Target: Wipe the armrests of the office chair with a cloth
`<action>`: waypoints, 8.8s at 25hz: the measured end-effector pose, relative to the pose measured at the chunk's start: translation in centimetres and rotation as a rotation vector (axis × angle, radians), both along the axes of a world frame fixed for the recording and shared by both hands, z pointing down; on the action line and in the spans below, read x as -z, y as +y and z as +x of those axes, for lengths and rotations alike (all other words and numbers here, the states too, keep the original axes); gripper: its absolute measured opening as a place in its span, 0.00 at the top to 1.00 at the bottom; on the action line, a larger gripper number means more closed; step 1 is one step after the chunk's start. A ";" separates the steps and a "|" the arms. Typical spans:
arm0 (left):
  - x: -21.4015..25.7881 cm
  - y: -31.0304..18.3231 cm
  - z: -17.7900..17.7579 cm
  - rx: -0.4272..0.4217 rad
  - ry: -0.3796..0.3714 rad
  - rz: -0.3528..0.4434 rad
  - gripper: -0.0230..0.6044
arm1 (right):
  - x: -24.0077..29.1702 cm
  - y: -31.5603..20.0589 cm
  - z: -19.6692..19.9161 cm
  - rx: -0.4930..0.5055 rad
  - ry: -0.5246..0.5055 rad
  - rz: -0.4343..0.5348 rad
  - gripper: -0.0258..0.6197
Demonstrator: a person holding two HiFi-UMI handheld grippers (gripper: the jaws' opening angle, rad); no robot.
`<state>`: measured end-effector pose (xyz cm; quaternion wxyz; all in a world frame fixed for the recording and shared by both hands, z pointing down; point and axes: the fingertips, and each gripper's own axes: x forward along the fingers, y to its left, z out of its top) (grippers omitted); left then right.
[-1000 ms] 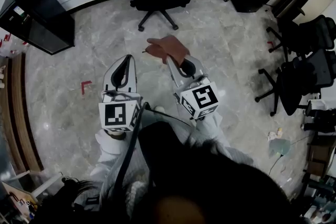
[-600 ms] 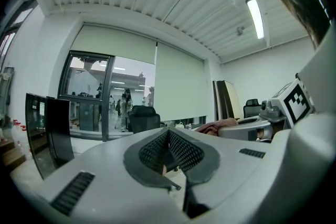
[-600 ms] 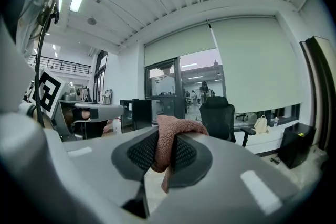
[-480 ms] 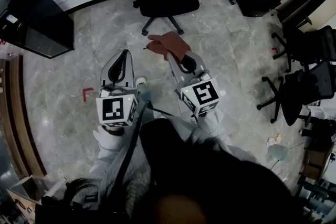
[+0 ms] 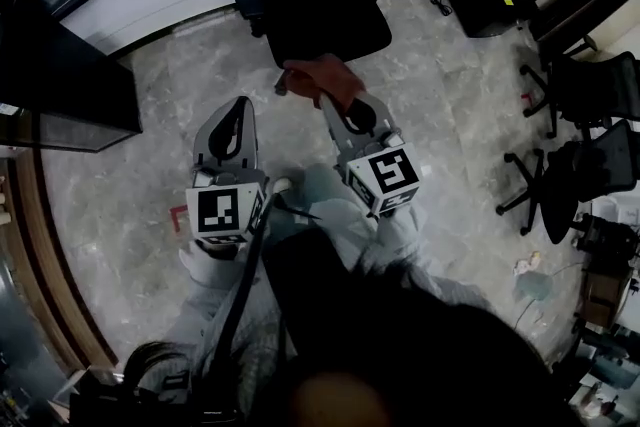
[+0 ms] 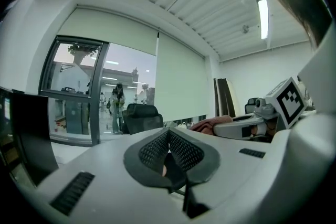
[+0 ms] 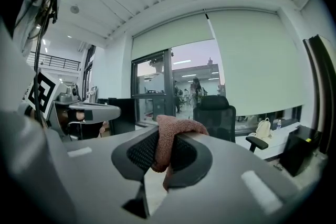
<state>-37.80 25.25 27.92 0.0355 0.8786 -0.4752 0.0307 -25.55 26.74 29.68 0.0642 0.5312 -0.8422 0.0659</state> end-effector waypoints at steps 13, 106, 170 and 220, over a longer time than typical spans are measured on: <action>-2.6 -24.7 5.4 0.150 -0.008 -0.049 0.96 | -3.3 -25.8 6.4 0.137 0.000 -0.033 0.91; -19.4 -39.4 -2.9 0.415 -0.056 -0.351 0.96 | -35.5 -55.4 -6.9 0.622 0.294 -0.745 0.91; 5.0 -34.9 10.4 0.016 -0.367 0.274 0.65 | 8.9 -37.5 3.0 0.610 -0.608 -0.357 0.91; -0.2 -40.3 8.6 0.024 -0.116 -0.096 0.89 | 2.4 -39.9 11.6 0.091 -0.012 0.048 0.96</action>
